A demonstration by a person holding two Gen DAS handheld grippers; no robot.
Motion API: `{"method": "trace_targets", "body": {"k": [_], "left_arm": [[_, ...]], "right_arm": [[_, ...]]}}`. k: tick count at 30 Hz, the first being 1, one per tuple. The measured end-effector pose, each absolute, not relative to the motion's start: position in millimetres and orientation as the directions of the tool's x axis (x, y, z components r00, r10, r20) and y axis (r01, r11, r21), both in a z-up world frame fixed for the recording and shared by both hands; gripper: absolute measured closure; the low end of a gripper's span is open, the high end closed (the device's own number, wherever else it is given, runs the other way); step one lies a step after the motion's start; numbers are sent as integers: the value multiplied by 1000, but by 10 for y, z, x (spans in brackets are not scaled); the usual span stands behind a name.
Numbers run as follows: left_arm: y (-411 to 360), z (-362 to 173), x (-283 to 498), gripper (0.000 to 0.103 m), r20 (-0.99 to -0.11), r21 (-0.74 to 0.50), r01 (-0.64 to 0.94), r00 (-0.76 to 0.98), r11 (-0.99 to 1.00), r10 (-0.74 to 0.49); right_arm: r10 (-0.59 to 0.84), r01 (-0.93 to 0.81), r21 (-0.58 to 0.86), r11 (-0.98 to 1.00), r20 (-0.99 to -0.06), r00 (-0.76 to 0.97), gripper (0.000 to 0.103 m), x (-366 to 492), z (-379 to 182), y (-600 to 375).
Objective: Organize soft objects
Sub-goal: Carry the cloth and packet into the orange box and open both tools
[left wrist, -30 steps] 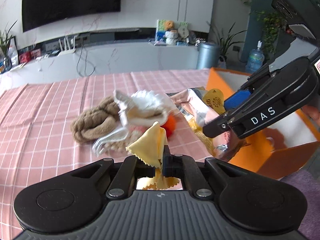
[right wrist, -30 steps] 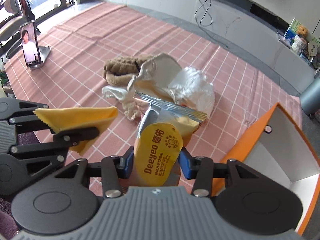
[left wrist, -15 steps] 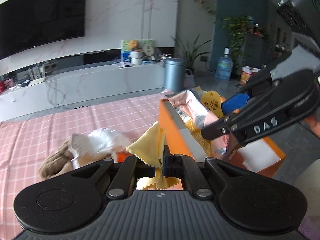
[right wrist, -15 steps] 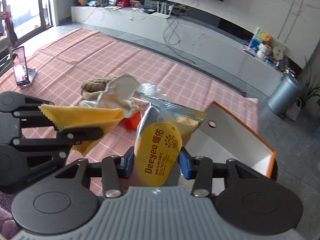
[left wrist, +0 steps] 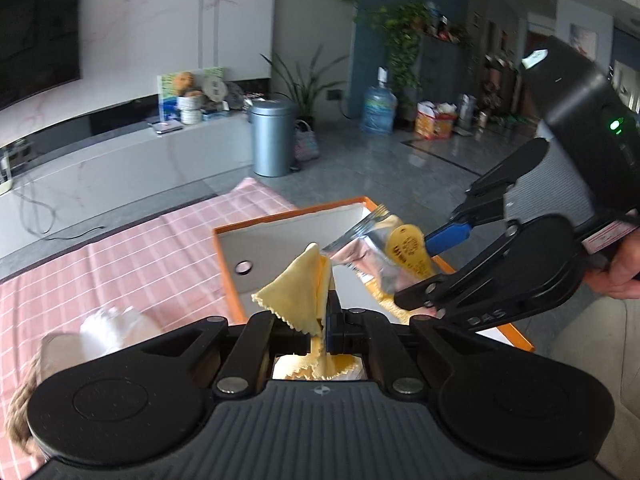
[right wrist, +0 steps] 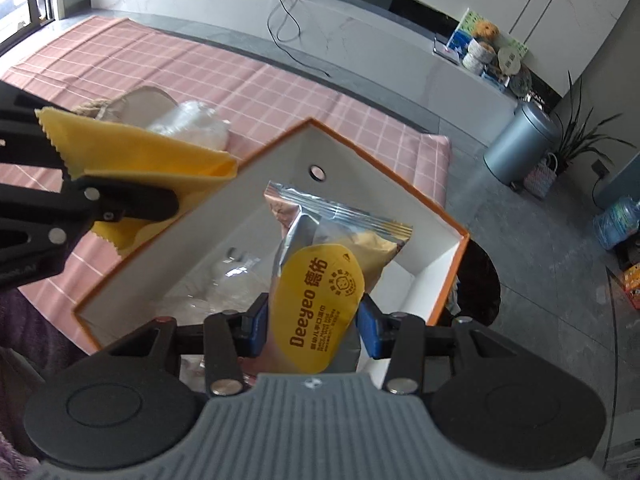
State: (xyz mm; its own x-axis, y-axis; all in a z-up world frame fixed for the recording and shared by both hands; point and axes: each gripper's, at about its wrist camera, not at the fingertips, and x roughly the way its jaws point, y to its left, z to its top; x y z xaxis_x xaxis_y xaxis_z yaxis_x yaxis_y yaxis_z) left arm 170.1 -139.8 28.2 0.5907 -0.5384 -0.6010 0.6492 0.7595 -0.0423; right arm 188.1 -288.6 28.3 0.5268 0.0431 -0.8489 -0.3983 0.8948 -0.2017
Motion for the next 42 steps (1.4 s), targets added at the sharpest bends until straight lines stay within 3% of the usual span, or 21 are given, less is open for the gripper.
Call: {"method": "trace_targets", "body": {"k": [17, 28, 35, 39, 42], "left_arm": [[-2071, -268, 2434, 97, -732, 104, 742, 508, 662, -454], [-2216, -523, 2515, 96, -777, 187, 777, 491, 601, -394], [-2221, -555, 2522, 95, -794, 186, 776, 480, 603, -373], [-2211, -553, 2503, 89, -806, 182, 780, 467, 599, -364], [-2227, -551, 2503, 86, -810, 183, 772, 469, 608, -351]], "right_arm": [[0, -457, -224, 861, -898, 440, 57, 2731, -426, -3062], [-23, -502, -225, 835, -926, 377, 57, 2902, -676, -3034], [-7, -486, -218, 846, -917, 398, 43, 2887, -664, -3096], [5, -479, -209, 852, -913, 407, 34, 2832, -616, -3123], [3, -482, -216, 849, -911, 413, 33, 2787, -596, -3110]]}}
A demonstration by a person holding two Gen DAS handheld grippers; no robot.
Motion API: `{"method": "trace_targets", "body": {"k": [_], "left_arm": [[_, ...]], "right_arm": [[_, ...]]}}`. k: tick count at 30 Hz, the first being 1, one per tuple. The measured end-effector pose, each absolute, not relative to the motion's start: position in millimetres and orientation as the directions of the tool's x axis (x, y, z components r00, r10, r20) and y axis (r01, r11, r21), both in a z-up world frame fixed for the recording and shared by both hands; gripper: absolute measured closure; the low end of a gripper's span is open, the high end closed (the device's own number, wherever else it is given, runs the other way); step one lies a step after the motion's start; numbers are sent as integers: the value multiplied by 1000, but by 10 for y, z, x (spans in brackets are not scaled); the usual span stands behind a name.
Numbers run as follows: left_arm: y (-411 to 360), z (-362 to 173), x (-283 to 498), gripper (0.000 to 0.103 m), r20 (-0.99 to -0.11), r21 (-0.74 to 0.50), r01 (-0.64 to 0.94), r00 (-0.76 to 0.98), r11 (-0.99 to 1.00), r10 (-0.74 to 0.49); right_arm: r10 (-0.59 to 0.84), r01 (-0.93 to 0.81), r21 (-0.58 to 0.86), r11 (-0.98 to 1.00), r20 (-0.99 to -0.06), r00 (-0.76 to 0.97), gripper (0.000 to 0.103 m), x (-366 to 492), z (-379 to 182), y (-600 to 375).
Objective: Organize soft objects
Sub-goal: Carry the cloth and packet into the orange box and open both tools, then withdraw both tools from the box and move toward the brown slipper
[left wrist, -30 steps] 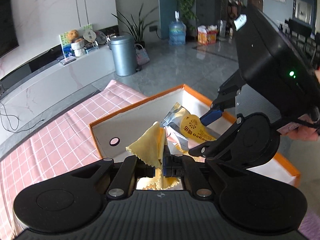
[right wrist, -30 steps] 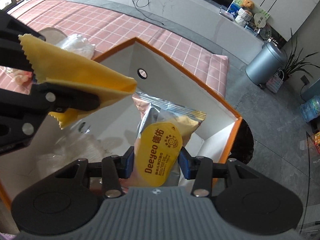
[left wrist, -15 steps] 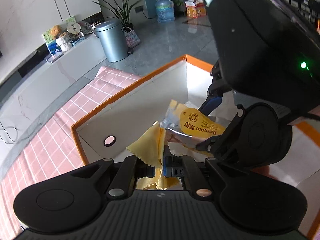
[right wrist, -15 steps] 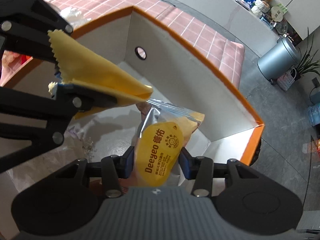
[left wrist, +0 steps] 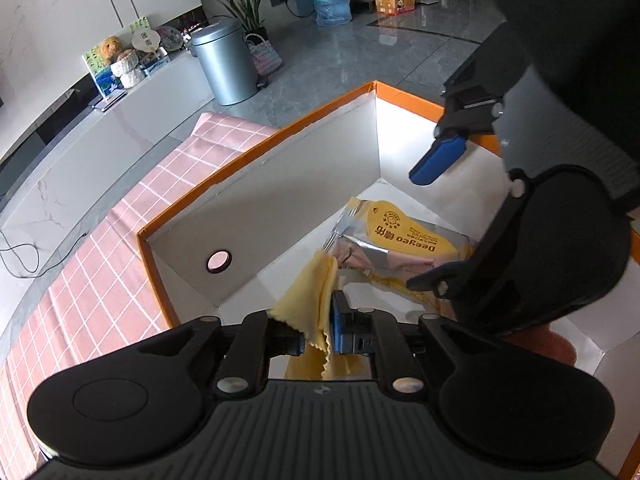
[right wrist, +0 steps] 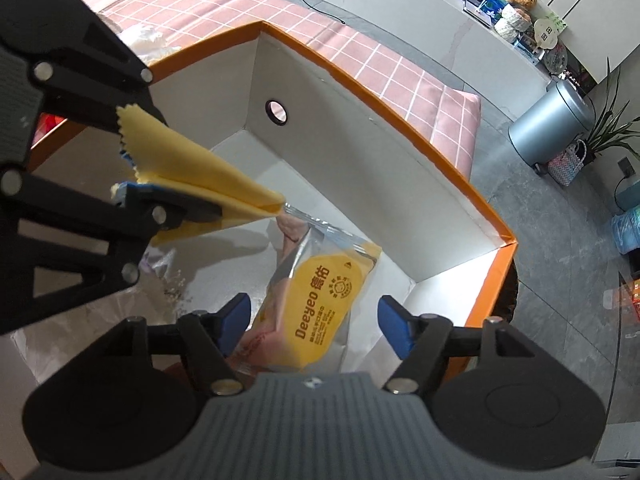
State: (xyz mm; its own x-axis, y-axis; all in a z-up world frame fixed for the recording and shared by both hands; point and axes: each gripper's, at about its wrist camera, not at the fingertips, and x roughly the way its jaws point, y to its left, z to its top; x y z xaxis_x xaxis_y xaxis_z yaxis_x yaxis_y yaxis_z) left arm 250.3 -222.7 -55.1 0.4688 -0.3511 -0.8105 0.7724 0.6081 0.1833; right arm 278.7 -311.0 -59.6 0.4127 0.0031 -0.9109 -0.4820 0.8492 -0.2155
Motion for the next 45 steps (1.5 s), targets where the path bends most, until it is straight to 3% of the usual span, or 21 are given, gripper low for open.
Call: {"method": "trace_targets", "body": {"k": [7, 25, 29, 36, 45], "left_arm": [[-2158, -493, 2471, 60, -805, 165, 755, 475, 635, -356], [-1713, -57, 2038, 56, -735, 161, 713, 548, 682, -400], [-1465, 51, 1875, 55, -703, 136, 681, 578, 720, -414], [-774, 197, 1606, 55, -626, 16, 565, 649, 825, -433], [181, 106, 1303, 51, -578, -133, 329, 741, 935, -343]], "right_arm": [[1, -482, -222, 847, -908, 420, 29, 2722, -565, -3081], [6, -451, -259, 854, -862, 507, 28, 2319, -135, -2908], [23, -421, -259, 869, -830, 558, 18, 2158, 30, -2811], [111, -372, -186, 909, -753, 649, 18, 1866, 309, -2537], [255, -376, -47, 925, -657, 709, 17, 1536, 313, -1945]]}}
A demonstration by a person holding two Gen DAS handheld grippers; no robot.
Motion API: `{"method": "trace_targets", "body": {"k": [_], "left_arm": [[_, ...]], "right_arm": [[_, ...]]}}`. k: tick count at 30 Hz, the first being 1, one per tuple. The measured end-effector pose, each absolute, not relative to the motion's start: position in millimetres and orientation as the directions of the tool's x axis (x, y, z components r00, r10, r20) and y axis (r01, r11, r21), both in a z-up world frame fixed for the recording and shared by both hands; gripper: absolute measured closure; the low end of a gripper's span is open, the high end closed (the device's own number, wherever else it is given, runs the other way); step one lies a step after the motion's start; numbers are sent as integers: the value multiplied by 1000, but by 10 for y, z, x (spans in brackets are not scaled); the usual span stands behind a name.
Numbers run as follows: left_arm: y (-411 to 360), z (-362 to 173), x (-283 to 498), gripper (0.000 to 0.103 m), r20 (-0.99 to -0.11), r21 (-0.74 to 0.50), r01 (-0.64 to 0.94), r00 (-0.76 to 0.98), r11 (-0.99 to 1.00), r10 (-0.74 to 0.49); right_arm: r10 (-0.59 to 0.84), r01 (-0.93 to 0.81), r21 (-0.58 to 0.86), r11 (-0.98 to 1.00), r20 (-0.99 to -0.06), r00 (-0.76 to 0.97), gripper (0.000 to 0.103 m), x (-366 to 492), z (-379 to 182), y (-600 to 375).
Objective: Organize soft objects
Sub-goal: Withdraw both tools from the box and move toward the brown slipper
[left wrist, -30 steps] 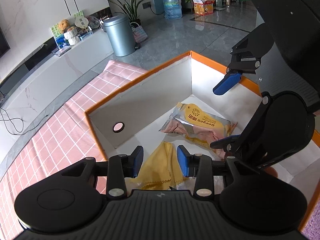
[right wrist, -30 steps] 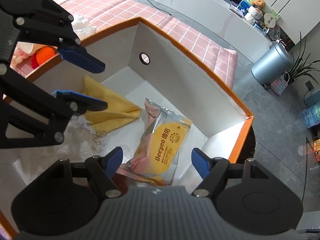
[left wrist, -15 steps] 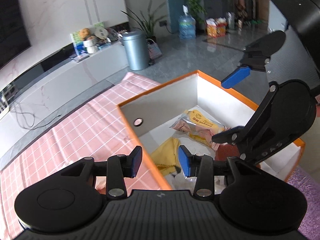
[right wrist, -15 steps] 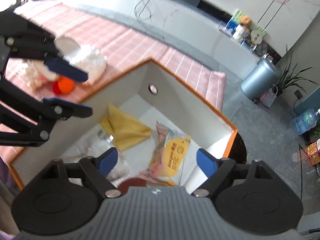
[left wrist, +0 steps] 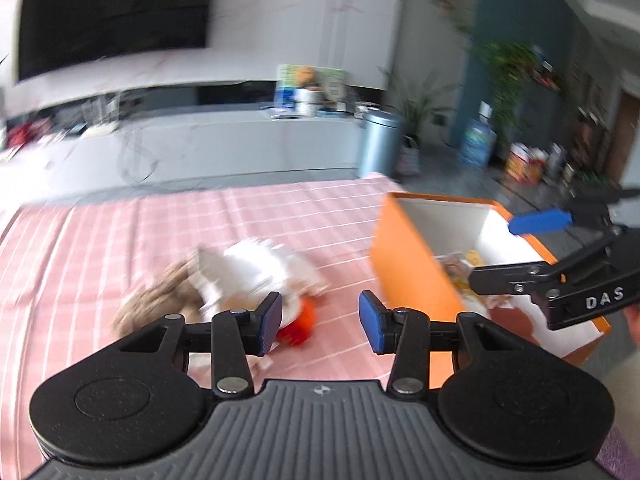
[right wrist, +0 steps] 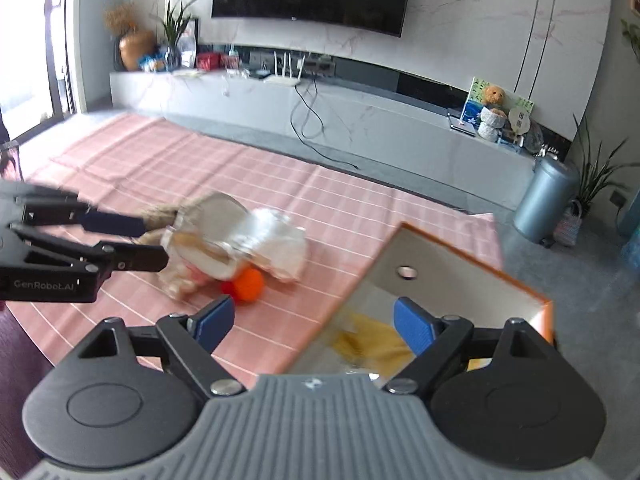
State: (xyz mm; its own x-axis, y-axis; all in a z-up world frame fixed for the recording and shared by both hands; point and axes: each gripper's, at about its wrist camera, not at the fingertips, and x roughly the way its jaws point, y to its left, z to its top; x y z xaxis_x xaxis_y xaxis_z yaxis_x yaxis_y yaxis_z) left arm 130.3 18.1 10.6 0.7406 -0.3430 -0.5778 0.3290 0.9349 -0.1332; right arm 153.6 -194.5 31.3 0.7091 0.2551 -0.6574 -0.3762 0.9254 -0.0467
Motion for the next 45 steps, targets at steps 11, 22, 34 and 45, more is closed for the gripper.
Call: {"method": "trace_targets", "body": {"k": [11, 22, 34, 45], "left_arm": [[796, -190, 1297, 48, -582, -257, 175, 757, 951, -296], [1023, -569, 1463, 43, -611, -216, 112, 759, 970, -223], [1268, -393, 1946, 24, -570, -286, 85, 786, 954, -241], [974, -585, 2416, 50, -620, -429, 131, 677, 894, -397]], "right_arm": [[313, -319, 108, 942, -633, 708, 31, 1535, -35, -1310], [303, -256, 173, 951, -690, 658, 34, 1892, -432, -957], [216, -176, 127, 976, -661, 719, 23, 2448, -346, -821], [180, -56, 187, 981, -756, 630, 34, 2944, -721, -856]]}}
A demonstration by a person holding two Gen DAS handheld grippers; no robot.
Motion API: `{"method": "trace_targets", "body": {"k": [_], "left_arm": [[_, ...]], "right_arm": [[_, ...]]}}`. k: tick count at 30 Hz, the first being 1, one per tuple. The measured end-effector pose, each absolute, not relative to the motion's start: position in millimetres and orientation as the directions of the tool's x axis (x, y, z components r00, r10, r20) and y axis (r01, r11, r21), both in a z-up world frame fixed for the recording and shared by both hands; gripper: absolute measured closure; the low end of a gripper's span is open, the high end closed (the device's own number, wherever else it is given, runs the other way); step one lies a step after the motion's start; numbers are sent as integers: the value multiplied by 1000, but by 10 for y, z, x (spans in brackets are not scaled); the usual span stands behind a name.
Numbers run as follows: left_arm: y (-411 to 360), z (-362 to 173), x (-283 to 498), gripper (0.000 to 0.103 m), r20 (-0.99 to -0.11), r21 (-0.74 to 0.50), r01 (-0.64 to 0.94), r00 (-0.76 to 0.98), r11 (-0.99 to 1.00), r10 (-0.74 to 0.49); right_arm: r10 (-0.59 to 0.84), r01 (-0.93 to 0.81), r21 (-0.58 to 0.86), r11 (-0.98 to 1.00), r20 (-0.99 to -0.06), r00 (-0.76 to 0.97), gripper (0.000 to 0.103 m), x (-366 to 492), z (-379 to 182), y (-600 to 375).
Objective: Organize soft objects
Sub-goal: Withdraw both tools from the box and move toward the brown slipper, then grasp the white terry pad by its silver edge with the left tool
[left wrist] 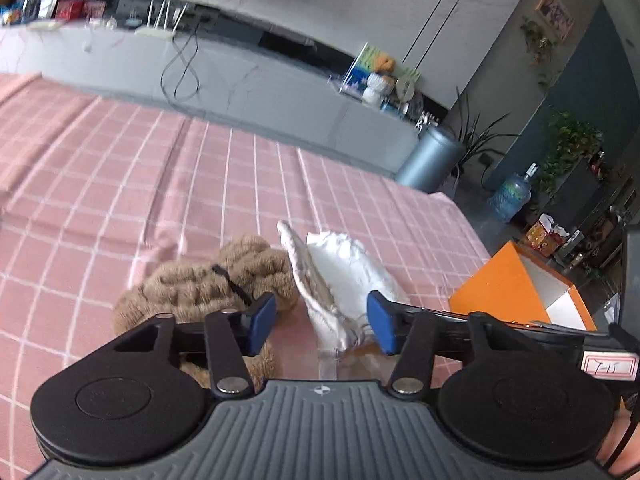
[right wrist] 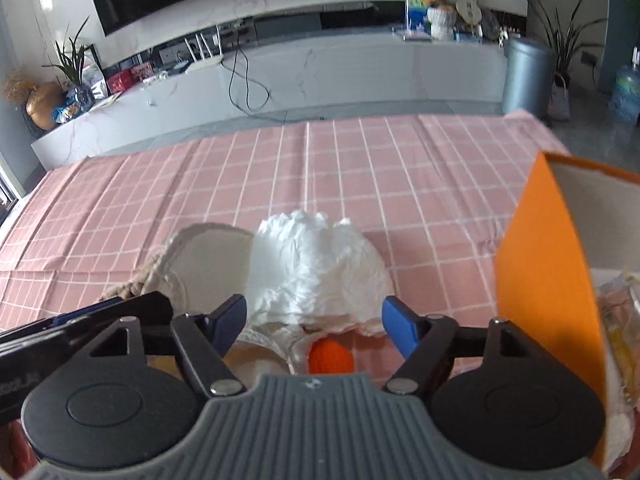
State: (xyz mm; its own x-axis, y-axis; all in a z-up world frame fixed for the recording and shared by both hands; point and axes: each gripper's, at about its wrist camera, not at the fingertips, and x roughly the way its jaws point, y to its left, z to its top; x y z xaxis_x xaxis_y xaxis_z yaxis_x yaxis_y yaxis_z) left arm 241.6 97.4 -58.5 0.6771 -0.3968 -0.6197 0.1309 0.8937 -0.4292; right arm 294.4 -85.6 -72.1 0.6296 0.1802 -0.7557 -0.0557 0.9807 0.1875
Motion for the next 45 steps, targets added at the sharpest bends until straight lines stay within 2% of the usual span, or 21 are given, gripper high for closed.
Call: {"method": "trace_targets", "body": {"k": [1, 2, 3, 4, 6, 10, 19, 26, 29, 32, 42, 44, 45], "left_arm": [[980, -630, 2425, 60, -623, -445, 129, 666, 886, -410], [979, -669, 2433, 65, -629, -451, 129, 656, 883, -418], [963, -690, 2428, 75, -636, -446, 132, 648, 885, -418], [955, -707, 2407, 82, -640, -437, 136, 647, 889, -414], [944, -712, 2347, 88, -643, -424, 137, 651, 895, -404], [978, -697, 2214, 90, -640, -422, 116, 664, 899, -386], [993, -421, 1834, 92, -581, -428, 122, 721, 895, -377], [904, -44, 1448, 92, -504, -400, 227, 755, 888, -420], [941, 39, 1303, 92, -499, -388, 220, 766, 895, -405], [1056, -3, 1179, 92, -524, -387, 183, 763, 904, -379], [1377, -531, 1025, 92, -698, -282, -21, 690, 959, -190], [1357, -612, 1035, 91, -729, -251, -39, 664, 967, -163], [1349, -647, 1039, 86, -741, -239, -43, 654, 970, -154]], "right_arm": [[193, -54, 204, 978, -760, 621, 38, 2959, -760, -867], [207, -56, 219, 974, -765, 610, 52, 2970, -796, -871], [223, -62, 233, 971, -770, 598, 72, 2986, -828, -861], [239, -72, 244, 967, -773, 588, 80, 2991, -853, -855], [228, -91, 217, 972, -767, 600, 89, 2947, -847, -808], [243, -130, 207, 970, -750, 615, 103, 2803, -790, -779], [270, -183, 199, 963, -722, 637, 103, 2362, -616, -844], [267, -207, 170, 963, -680, 682, 103, 2021, -424, -952], [276, -213, 177, 961, -670, 689, 103, 1922, -376, -984], [286, -223, 180, 958, -661, 693, 101, 1810, -349, -1021], [326, -260, 203, 944, -694, 643, 99, 1500, -549, -993], [334, -271, 204, 941, -696, 635, 99, 1457, -570, -965], [338, -277, 204, 939, -697, 633, 99, 1436, -578, -955]]}}
